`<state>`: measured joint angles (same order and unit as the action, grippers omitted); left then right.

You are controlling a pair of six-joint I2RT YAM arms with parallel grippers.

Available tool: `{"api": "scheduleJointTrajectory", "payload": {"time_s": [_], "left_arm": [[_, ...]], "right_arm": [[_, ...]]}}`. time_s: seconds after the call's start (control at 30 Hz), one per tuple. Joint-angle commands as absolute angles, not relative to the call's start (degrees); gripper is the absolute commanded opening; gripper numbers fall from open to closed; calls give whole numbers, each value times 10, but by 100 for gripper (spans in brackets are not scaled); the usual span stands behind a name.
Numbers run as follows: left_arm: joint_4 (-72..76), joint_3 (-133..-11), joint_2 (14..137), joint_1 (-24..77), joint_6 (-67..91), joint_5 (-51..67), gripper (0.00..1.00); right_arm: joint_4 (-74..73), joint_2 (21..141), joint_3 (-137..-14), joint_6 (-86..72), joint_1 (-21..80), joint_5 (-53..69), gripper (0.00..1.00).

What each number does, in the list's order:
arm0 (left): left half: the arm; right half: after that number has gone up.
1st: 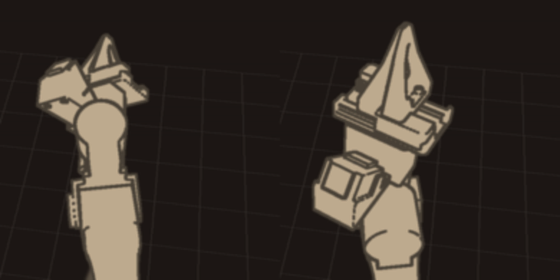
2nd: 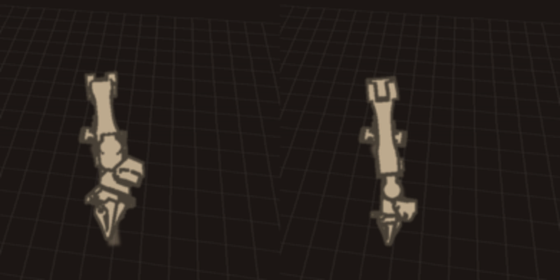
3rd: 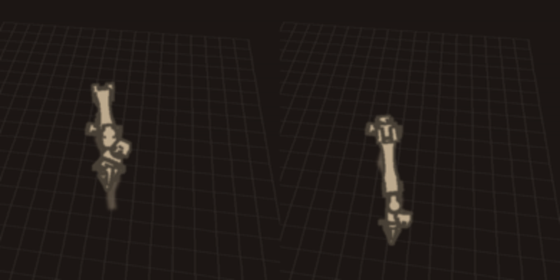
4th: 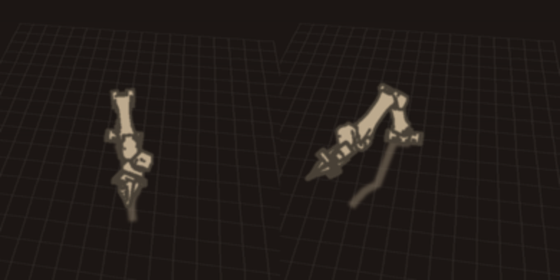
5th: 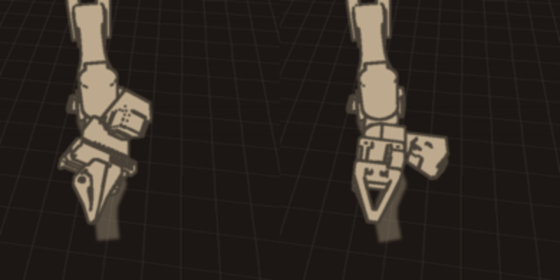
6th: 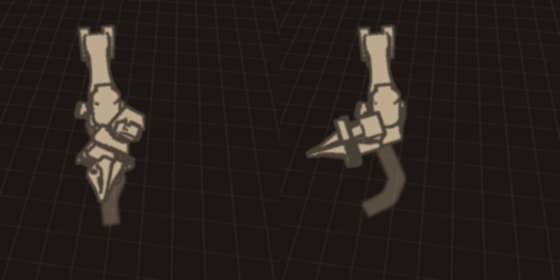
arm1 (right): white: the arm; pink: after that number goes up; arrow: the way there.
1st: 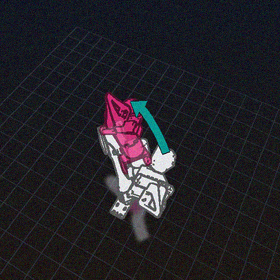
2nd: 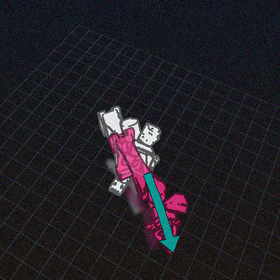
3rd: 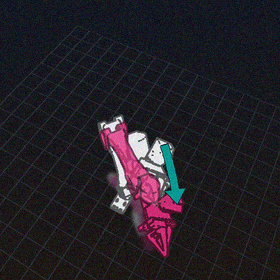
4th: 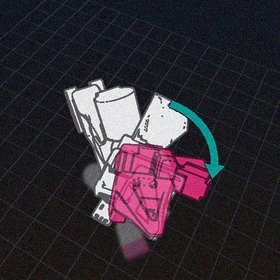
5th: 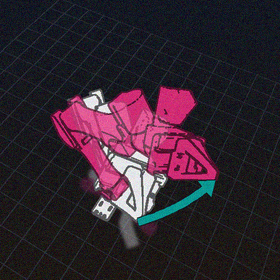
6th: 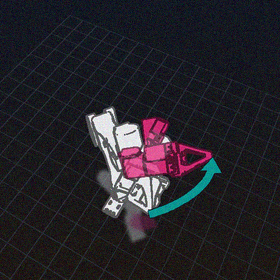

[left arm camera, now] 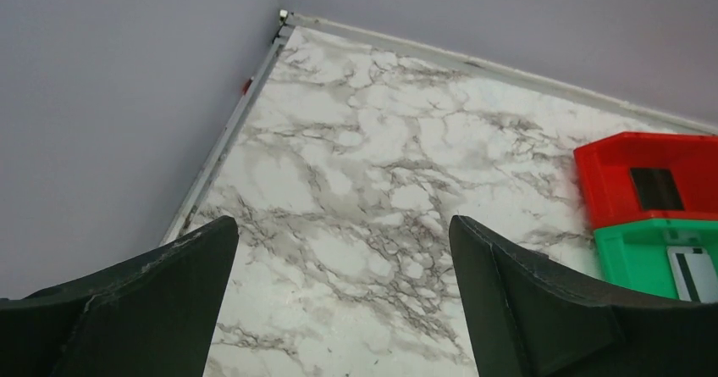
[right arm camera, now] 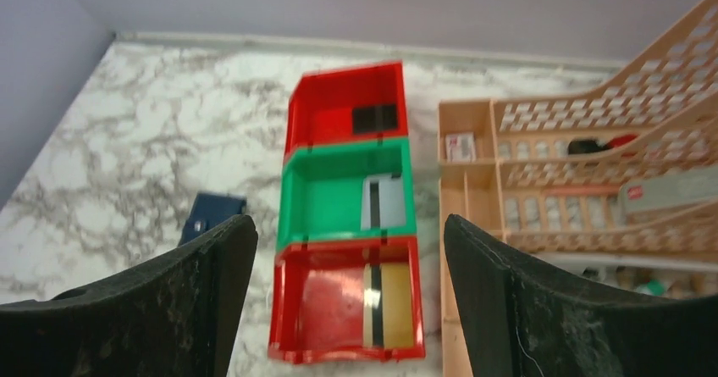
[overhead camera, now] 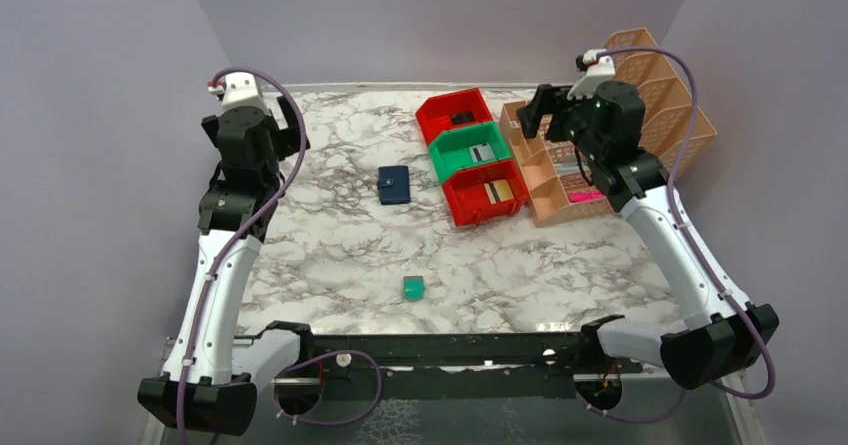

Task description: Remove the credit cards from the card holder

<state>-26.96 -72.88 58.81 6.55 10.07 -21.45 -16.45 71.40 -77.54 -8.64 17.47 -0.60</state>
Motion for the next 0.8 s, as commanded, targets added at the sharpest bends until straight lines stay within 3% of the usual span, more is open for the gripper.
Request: {"api": "scheduleJointTrajectory", "payload": {"time_s": [0.0,0.2,0.43,0.6,0.77], "left_arm": [[-232,-659,562,77,125,-219,99],[-212,-544,526,92,162,-146,99],[-137,-428,505,116,245,33,98],[-104,-398,527,216,270,95,97],[-80,-384,568,350,289,125,97]], "right_arm": [[-130,676,-674,-139,169,76,88],[-129,632,-541,-168,163,159,94],[-166,593,-482,-157,157,256,98],[-166,561,-461,-163,154,292,99],[-168,520,-440,-194,152,238,99]]}}
